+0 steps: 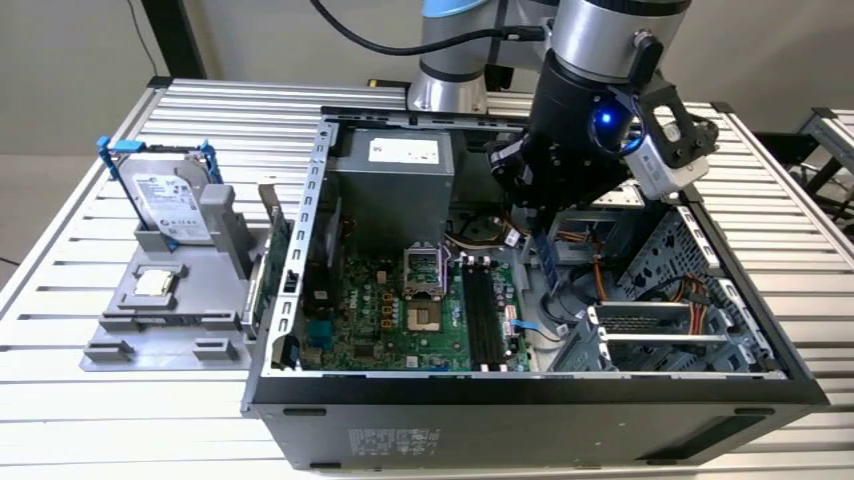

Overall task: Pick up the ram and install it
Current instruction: 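Insert the ram into the slot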

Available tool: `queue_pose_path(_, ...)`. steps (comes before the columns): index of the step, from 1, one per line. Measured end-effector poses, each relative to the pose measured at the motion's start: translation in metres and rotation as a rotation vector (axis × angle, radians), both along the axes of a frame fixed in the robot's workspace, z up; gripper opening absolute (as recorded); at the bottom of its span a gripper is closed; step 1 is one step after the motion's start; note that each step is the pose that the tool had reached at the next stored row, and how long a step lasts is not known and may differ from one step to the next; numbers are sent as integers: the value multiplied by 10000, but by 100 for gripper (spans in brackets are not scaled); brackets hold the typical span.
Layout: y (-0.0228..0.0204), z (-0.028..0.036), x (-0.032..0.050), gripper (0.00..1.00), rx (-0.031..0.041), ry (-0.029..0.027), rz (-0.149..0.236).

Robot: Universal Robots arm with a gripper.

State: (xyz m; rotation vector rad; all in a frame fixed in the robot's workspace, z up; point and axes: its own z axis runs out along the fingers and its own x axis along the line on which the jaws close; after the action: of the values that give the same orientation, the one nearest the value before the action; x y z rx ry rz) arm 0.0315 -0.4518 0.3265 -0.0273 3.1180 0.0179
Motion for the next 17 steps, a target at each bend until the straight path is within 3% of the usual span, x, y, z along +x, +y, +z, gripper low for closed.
queue_pose_path(11,19,-200,3,0,-6,5,-280)
queue_pose_path(17,61,-310,-4,0,-18,5,-516)
